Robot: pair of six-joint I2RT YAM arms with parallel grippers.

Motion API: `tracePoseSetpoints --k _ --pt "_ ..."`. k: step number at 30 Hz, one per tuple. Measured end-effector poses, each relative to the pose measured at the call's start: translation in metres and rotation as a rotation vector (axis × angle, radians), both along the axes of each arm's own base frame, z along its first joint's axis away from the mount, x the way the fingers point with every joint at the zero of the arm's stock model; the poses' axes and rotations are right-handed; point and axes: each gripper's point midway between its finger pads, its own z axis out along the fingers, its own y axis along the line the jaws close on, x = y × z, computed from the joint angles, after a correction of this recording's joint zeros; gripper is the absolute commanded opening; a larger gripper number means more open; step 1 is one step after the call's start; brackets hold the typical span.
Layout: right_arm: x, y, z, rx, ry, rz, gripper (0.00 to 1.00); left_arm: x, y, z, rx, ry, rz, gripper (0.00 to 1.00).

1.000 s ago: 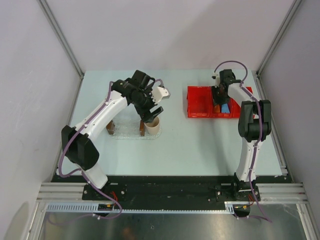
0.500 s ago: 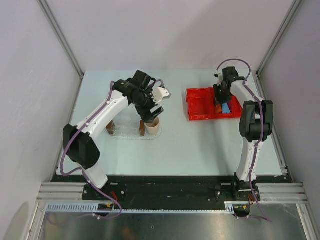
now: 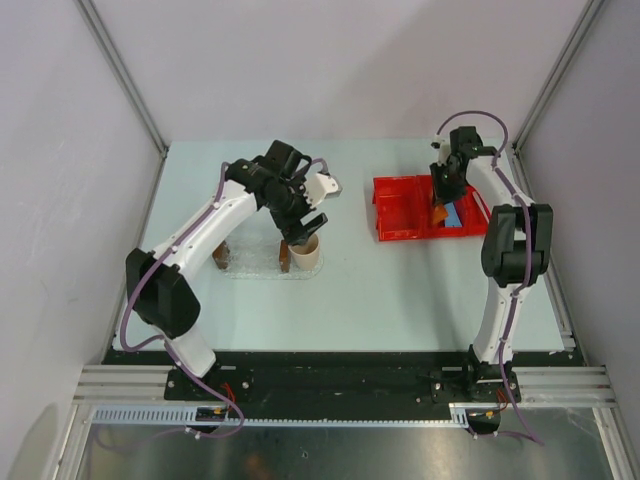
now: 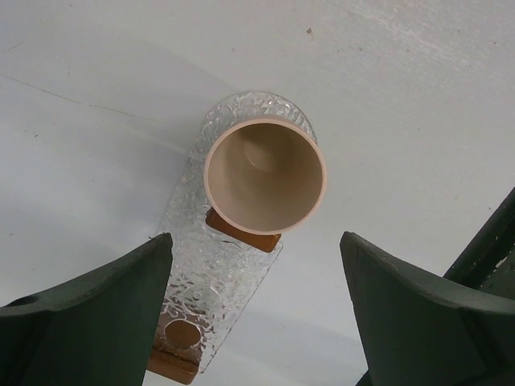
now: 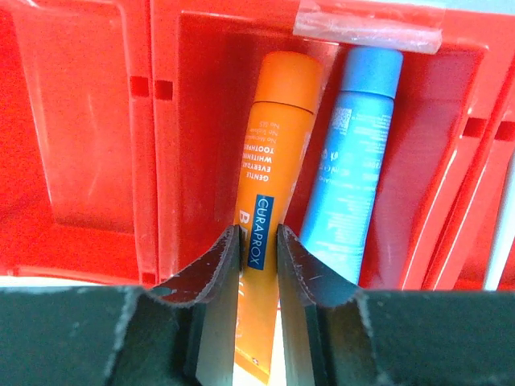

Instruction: Prepare toiletry sets of a toothbrush and toothpaste on the tray

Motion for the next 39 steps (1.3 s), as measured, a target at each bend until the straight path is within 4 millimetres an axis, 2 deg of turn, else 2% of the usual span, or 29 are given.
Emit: tracePoseSetpoints --k 5,12,15,19,25,30,39 --pt "-0.008 -0.001 0.014 0.023 0.0 0.003 0.0 0.004 -0.003 0.008 -0.016 -0.018 -0.003 0.89" --pt "-0.02 0.006 0.05 0.114 -0.032 0.023 0.0 0.022 -0.018 0.033 -0.077 -0.112 -0.002 0.87" --pt "-0.027 0.012 0.064 0.19 -0.025 0.039 0.0 0.027 -0.034 0.041 -0.095 -0.174 -0.023 0.87" --pt "-0.032 0.024 0.082 0.283 -0.022 0.078 0.0 0.023 -0.066 0.051 -0.117 -0.249 -0.081 0.87" --pt "-0.049 0.056 0.107 0.438 0.005 0.185 0.0 0.024 -0.098 0.067 -0.136 -0.373 -0.122 0.89" --pt "-0.074 0.091 0.117 0.533 0.063 0.315 0.0 0.028 -0.112 0.081 -0.148 -0.506 -0.167 0.91" --pt "-0.121 0.144 0.141 0.633 0.136 0.549 0.0 0.009 -0.13 0.076 -0.122 -0.698 -0.379 0.93"
